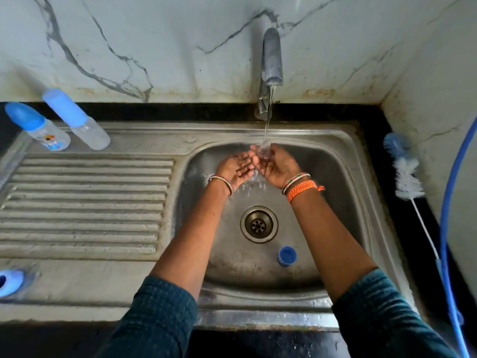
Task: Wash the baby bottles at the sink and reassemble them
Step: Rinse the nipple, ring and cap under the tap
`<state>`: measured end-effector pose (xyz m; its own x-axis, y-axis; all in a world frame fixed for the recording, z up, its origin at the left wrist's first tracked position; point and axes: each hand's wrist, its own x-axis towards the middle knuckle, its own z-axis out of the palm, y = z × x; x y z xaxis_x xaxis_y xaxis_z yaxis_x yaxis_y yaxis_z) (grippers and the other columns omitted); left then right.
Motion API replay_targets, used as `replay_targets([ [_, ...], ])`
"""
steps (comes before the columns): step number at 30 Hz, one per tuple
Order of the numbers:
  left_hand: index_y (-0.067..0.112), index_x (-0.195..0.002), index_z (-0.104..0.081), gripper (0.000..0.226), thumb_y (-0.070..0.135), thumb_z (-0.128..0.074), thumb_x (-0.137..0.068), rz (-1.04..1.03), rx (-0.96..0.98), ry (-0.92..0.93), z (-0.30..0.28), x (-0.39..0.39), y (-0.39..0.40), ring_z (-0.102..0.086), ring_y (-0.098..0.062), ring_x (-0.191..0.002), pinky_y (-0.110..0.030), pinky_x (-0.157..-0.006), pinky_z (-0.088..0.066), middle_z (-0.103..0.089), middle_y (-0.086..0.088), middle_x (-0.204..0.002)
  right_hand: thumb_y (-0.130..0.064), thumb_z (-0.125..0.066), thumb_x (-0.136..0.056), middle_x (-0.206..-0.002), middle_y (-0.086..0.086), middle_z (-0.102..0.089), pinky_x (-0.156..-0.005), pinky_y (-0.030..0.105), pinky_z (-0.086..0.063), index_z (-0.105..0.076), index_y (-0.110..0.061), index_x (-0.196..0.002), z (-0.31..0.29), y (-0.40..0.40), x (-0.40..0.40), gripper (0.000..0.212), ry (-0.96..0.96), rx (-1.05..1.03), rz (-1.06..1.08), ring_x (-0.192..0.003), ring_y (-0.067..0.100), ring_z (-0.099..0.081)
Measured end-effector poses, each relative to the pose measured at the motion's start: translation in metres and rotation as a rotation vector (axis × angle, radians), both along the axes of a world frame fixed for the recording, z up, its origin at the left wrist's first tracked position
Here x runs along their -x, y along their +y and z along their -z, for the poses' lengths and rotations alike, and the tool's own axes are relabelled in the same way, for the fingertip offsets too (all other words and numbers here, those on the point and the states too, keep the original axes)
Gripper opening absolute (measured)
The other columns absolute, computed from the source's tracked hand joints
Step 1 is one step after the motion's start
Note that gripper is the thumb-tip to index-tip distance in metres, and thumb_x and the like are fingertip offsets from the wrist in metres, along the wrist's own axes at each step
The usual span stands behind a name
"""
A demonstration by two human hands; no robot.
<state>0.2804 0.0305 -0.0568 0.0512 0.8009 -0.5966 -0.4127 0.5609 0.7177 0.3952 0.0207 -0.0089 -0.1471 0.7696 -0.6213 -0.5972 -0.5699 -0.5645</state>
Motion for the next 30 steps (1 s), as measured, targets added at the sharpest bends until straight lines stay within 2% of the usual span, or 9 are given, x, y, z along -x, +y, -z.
replay_targets([
  [4, 0.011, -0.106, -0.058, 0.024, 0.004, -0.037, -0.096, 0.028, 0.0, -0.009, -0.003, 0.0, 0.002, -0.059, -0.015, -0.076, -0.028, -0.077, -0.049, -0.062, -0.002, -0.077, -0.028, -0.042, -0.101, -0.061, 0.009, -0.069, -0.045, 0.02, -0.054, -0.062, 0.001, -0.09, 0.007, 0.0, -0.005, 0.037, -0.036, -0.005, -0.007, -0.048, 0.012, -0.065],
  [7, 0.013, -0.099, -0.06, 0.026, 0.004, -0.036, -0.096, 0.04, -0.002, 0.015, -0.006, 0.0, 0.0, -0.058, -0.014, -0.074, -0.029, -0.076, -0.05, -0.061, -0.002, -0.075, -0.029, -0.052, -0.096, -0.072, 0.012, -0.07, -0.05, 0.024, -0.055, -0.061, -0.002, -0.095, 0.013, 0.003, -0.005, 0.029, -0.16, -0.07, -0.056, -0.056, 0.015, -0.068],
  [10, 0.016, -0.093, -0.06, 0.026, 0.007, -0.036, -0.096, 0.051, 0.022, 0.04, -0.005, 0.001, -0.003, -0.058, -0.016, -0.08, -0.032, -0.082, -0.049, -0.061, -0.004, -0.087, -0.013, -0.065, -0.088, -0.097, 0.014, -0.067, -0.06, 0.026, -0.057, -0.06, -0.006, -0.102, 0.02, 0.002, -0.002, 0.016, -0.494, -0.208, -0.174, -0.075, 0.021, -0.069],
  [13, 0.011, -0.116, -0.059, 0.034, 0.006, -0.031, -0.097, 0.061, 0.042, 0.069, -0.002, 0.003, -0.004, -0.059, -0.022, -0.102, -0.038, -0.099, -0.043, -0.062, -0.007, -0.109, -0.003, -0.069, -0.081, -0.11, 0.011, -0.066, -0.081, 0.032, -0.056, -0.063, -0.008, -0.109, 0.026, -0.001, -0.001, 0.029, -0.989, -0.371, -0.271, -0.095, 0.023, -0.065],
  [15, 0.009, -0.128, -0.053, 0.038, 0.007, -0.03, -0.098, 0.071, 0.049, 0.079, 0.0, 0.005, -0.006, -0.054, -0.025, -0.119, -0.038, -0.099, -0.042, -0.058, -0.009, -0.127, -0.002, -0.067, -0.08, -0.109, 0.008, -0.068, -0.09, 0.031, -0.051, -0.066, -0.01, -0.108, 0.025, -0.002, 0.001, 0.029, -1.165, -0.481, -0.224, -0.1, 0.022, -0.064],
  [18, 0.009, -0.128, -0.053, 0.037, 0.008, -0.031, -0.098, 0.07, 0.06, 0.085, 0.003, 0.008, -0.007, -0.051, -0.025, -0.124, -0.038, -0.099, -0.042, -0.056, -0.008, -0.132, -0.002, -0.066, -0.08, -0.104, 0.005, -0.07, -0.086, 0.028, -0.05, -0.067, -0.011, -0.106, 0.026, -0.004, 0.005, 0.027, -1.237, -0.577, -0.106, -0.096, 0.02, -0.065],
  [22, 0.01, -0.127, -0.055, 0.036, 0.011, -0.032, -0.099, 0.062, 0.085, 0.099, 0.004, 0.004, -0.008, -0.054, -0.024, -0.117, -0.038, -0.099, -0.043, -0.06, -0.008, -0.122, -0.005, -0.067, -0.081, -0.113, 0.012, -0.067, -0.091, 0.028, -0.049, -0.065, -0.006, -0.114, 0.044, -0.011, 0.005, 0.033, -1.241, -0.375, -0.368, -0.104, 0.026, -0.063],
  [27, 0.01, -0.122, -0.056, 0.037, 0.008, -0.029, -0.098, 0.071, 0.089, 0.128, 0.007, 0.007, -0.008, -0.053, -0.018, -0.106, -0.035, -0.093, -0.043, -0.058, -0.003, -0.113, -0.009, -0.067, -0.08, -0.09, 0.0, -0.066, -0.071, 0.008, -0.044, -0.065, -0.01, -0.103, 0.029, -0.002, 0.014, 0.023, -1.244, -0.569, -0.015, -0.078, 0.012, -0.059],
  [30, 0.015, -0.099, -0.06, 0.032, 0.007, -0.029, -0.097, 0.069, 0.096, 0.133, 0.011, 0.007, -0.008, -0.055, -0.016, -0.089, -0.034, -0.092, -0.042, -0.06, -0.002, -0.098, -0.014, -0.067, -0.084, -0.101, 0.01, -0.067, -0.082, 0.023, -0.047, -0.064, -0.001, -0.107, 0.039, -0.008, 0.012, 0.027, -1.266, -0.432, -0.317, -0.093, 0.024, -0.063],
])
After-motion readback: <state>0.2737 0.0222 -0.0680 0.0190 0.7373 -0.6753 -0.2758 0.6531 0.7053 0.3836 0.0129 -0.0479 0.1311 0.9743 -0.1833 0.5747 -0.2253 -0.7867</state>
